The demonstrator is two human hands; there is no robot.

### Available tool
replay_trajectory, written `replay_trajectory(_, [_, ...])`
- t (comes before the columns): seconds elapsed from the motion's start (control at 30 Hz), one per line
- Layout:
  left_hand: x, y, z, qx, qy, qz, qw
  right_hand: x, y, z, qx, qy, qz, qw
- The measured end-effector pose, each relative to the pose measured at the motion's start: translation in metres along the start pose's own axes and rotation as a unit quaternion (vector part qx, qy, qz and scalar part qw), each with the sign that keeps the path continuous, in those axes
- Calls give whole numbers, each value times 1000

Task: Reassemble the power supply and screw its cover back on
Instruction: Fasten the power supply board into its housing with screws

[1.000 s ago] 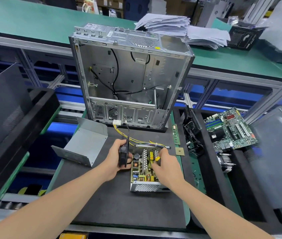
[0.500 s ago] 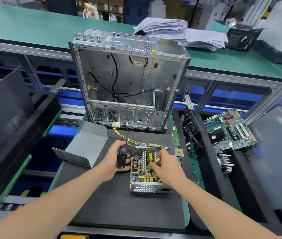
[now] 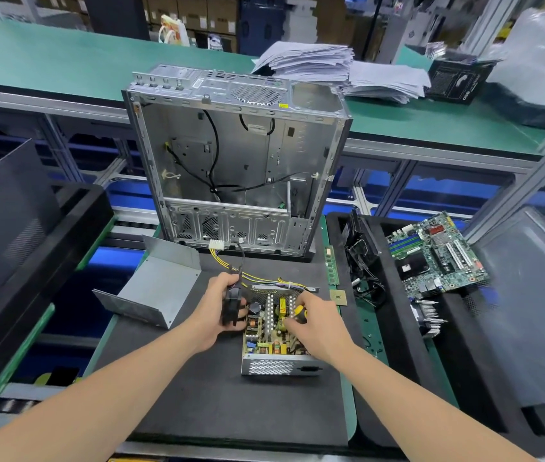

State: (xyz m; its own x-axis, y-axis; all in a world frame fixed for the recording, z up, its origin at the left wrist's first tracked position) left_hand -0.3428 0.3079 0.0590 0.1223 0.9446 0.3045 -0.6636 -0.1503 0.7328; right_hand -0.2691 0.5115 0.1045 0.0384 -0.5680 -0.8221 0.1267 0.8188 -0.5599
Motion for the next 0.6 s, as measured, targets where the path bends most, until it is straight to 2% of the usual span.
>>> replay_trajectory(0.17, [-4, 5, 0, 56, 44, -29, 997, -19, 3, -4, -20, -31, 30, 999])
replay_trajectory(0.33, [5, 15, 5, 86, 39, -3, 996, -53, 18, -14, 19, 97, 7, 995])
replay_trajectory(0.4, [14, 17, 8, 87, 24, 15, 996, -61, 20, -21, 11, 114, -11, 993])
replay_trajectory(0.6, [30, 20, 14, 101, 19, 60, 993, -51, 3, -43, -63, -19, 26, 997])
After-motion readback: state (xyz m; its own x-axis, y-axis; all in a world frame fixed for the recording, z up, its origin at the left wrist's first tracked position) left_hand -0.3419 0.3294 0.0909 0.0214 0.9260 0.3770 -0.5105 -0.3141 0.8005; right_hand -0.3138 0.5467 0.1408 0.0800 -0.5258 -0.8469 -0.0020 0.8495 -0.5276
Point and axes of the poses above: each hand's wrist, its own z-axis away from the middle knuckle, its own x-axis out of the palm, y = z × x, the point moved 4 cm from there along -z, towards the middle knuckle, and after that the axes turned 6 degrees about -x, right-handed, at the moved point
